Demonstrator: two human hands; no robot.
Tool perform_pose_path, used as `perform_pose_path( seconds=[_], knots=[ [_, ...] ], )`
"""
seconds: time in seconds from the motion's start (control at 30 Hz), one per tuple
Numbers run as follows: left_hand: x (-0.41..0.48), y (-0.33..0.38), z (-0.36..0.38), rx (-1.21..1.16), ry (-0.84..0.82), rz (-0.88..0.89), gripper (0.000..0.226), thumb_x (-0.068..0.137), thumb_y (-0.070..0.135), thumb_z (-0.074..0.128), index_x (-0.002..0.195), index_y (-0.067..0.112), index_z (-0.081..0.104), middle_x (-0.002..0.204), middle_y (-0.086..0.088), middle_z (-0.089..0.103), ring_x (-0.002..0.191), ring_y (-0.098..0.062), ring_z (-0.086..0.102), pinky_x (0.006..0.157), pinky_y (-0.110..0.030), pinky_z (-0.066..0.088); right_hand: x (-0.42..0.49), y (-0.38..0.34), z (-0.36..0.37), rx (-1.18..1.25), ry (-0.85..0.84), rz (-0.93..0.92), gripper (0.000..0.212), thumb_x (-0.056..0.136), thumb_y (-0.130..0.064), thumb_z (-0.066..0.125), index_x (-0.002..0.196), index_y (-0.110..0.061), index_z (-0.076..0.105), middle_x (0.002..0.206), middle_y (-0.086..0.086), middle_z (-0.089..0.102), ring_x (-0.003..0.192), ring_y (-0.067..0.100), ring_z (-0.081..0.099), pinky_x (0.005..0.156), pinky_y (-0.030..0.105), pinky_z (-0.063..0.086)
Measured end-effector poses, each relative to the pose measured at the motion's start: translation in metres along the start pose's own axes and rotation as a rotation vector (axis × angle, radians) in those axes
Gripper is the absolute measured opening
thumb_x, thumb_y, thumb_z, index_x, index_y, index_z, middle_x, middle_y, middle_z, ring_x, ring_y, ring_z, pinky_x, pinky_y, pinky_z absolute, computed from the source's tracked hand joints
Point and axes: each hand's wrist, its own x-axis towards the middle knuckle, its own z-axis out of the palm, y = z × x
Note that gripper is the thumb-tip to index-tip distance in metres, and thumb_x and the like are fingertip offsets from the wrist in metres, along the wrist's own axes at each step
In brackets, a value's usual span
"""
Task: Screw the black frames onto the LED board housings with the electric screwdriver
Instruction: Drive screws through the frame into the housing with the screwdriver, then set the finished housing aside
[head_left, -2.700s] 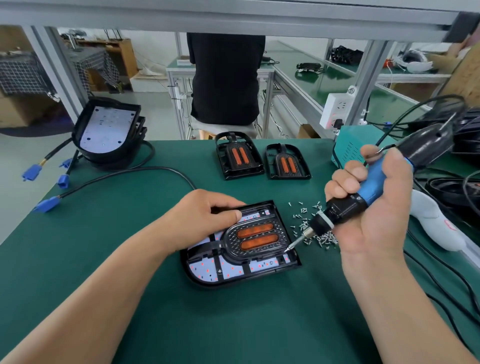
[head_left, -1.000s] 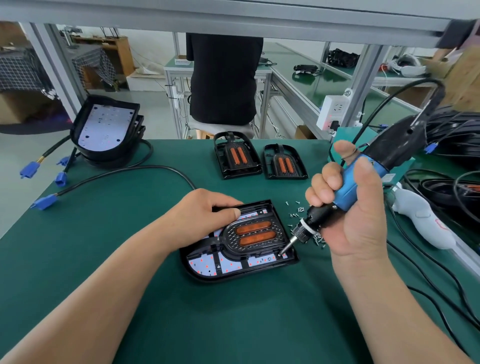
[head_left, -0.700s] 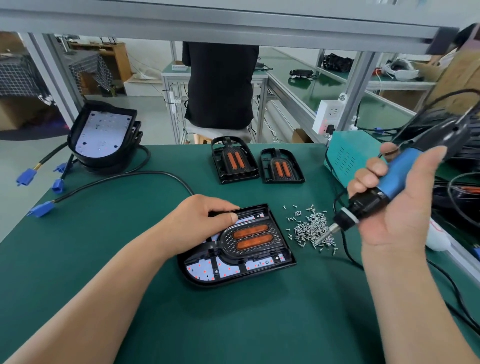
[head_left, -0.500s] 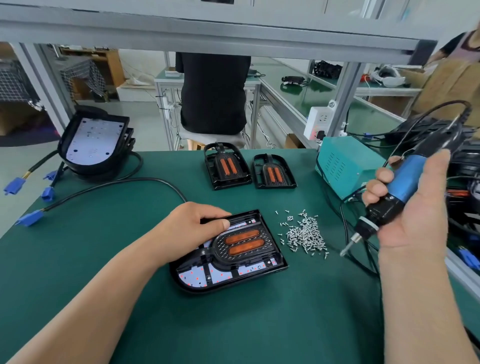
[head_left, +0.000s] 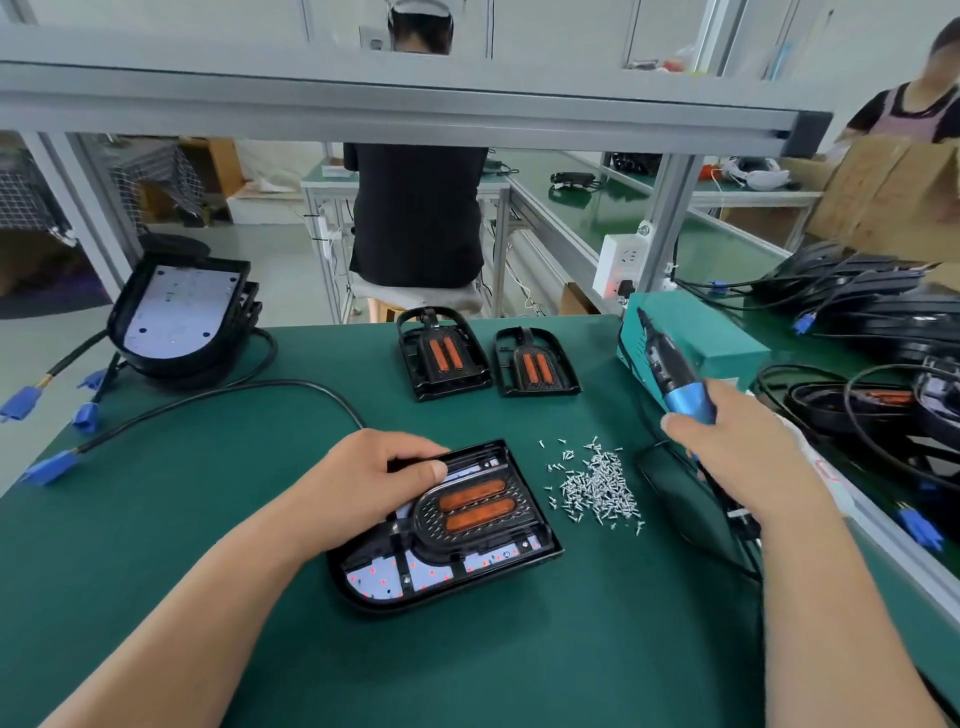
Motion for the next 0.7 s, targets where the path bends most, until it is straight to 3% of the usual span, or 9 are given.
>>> perform_pose_path(
  seconds=[0.07, 0.17, 0.23, 0.3, 0.37, 0.43, 0.5, 0.57, 0.7],
  knots=[
    [0.0, 0.001, 0.0, -0.014, 0.012, -0.012, 0.014, 0.1, 0.043, 0.07, 0.11, 0.045, 0.079, 0.11, 0.028, 0.076, 0.104, 0.006, 0.07, 0.092, -0.025, 0.05, 0.002, 0.001, 0.005, -0.215, -0.002, -0.032, 0.034, 0.09, -0.05, 0.07, 0.087, -0.021, 0.051, 0.081, -0.001, 0.061, 0.073, 0.015, 0.057, 0.061, 0.036, 0.038],
    [-0.002, 0.003, -0.001, -0.01, 0.029, -0.032, 0.015, 0.099, 0.042, 0.072, 0.11, 0.038, 0.08, 0.11, 0.025, 0.077, 0.105, 0.006, 0.07, 0.095, -0.025, 0.05, 0.004, 0.003, 0.015, -0.354, -0.066, -0.039, 0.041, 0.089, -0.052, 0.074, 0.085, -0.021, 0.048, 0.085, -0.004, 0.059, 0.082, 0.024, 0.057, 0.071, 0.042, 0.045],
    [-0.004, 0.004, -0.004, -0.046, 0.053, -0.037, 0.019, 0.098, 0.047, 0.071, 0.108, 0.035, 0.081, 0.11, 0.021, 0.077, 0.106, 0.004, 0.07, 0.099, -0.028, 0.051, 0.005, 0.004, 0.019, -0.415, -0.074, -0.027, 0.041, 0.089, -0.052, 0.073, 0.086, -0.021, 0.047, 0.087, -0.004, 0.057, 0.087, 0.027, 0.056, 0.068, 0.041, 0.042],
    [-0.005, 0.004, -0.008, -0.117, 0.115, -0.066, 0.029, 0.091, 0.059, 0.065, 0.104, 0.039, 0.082, 0.105, 0.018, 0.078, 0.099, 0.002, 0.07, 0.094, -0.026, 0.052, 0.006, 0.004, 0.02, -0.422, -0.062, -0.026, 0.039, 0.089, -0.049, 0.073, 0.086, -0.021, 0.047, 0.085, -0.005, 0.056, 0.086, 0.028, 0.055, 0.066, 0.04, 0.038],
    [-0.004, 0.0, -0.015, -0.154, 0.223, -0.09, 0.025, 0.089, 0.051, 0.06, 0.098, 0.044, 0.082, 0.095, 0.014, 0.076, 0.081, 0.001, 0.066, 0.081, -0.026, 0.052, 0.005, 0.004, 0.02, -0.429, -0.07, -0.018, 0.037, 0.088, -0.048, 0.072, 0.087, -0.021, 0.047, 0.086, -0.004, 0.057, 0.085, 0.028, 0.055, 0.066, 0.04, 0.039],
    [-0.001, -0.01, -0.025, 0.004, 0.356, -0.108, 0.022, 0.099, 0.03, 0.06, 0.101, 0.042, 0.079, 0.092, 0.02, 0.073, 0.081, 0.004, 0.064, 0.079, -0.03, 0.052, 0.005, 0.004, 0.019, -0.449, -0.097, -0.007, 0.036, 0.087, -0.048, 0.072, 0.092, -0.022, 0.048, 0.094, -0.001, 0.06, 0.088, 0.028, 0.056, 0.067, 0.04, 0.04],
    [0.001, -0.023, -0.035, 0.263, 0.394, -0.133, 0.034, 0.102, 0.015, 0.055, 0.119, 0.038, 0.075, 0.11, 0.02, 0.064, 0.098, 0.0, 0.062, 0.09, -0.034, 0.052, 0.004, 0.003, 0.019, -0.458, -0.127, 0.002, 0.038, 0.086, -0.05, 0.073, 0.1, -0.023, 0.05, 0.103, 0.002, 0.06, 0.091, 0.027, 0.055, 0.07, 0.039, 0.042],
    [0.002, -0.034, -0.04, 0.425, 0.361, -0.17, 0.043, 0.102, 0.012, 0.052, 0.134, 0.035, 0.069, 0.122, 0.012, 0.054, 0.107, -0.014, 0.059, 0.093, -0.038, 0.052, 0.004, 0.002, 0.017, -0.44, -0.141, 0.02, 0.047, 0.086, -0.052, 0.074, 0.116, -0.022, 0.055, 0.108, 0.003, 0.054, 0.095, 0.026, 0.051, 0.074, 0.039, 0.043],
    [0.004, -0.038, -0.034, 0.564, 0.3, -0.166, 0.043, 0.105, 0.019, 0.051, 0.141, 0.039, 0.063, 0.123, 0.01, 0.049, 0.123, -0.019, 0.049, 0.098, -0.041, 0.05, 0.002, 0.002, 0.014, -0.424, -0.124, 0.045, 0.067, 0.085, -0.058, 0.076, 0.136, -0.02, 0.056, 0.122, 0.011, 0.054, 0.109, 0.03, 0.052, 0.082, 0.041, 0.046]
  ],
)
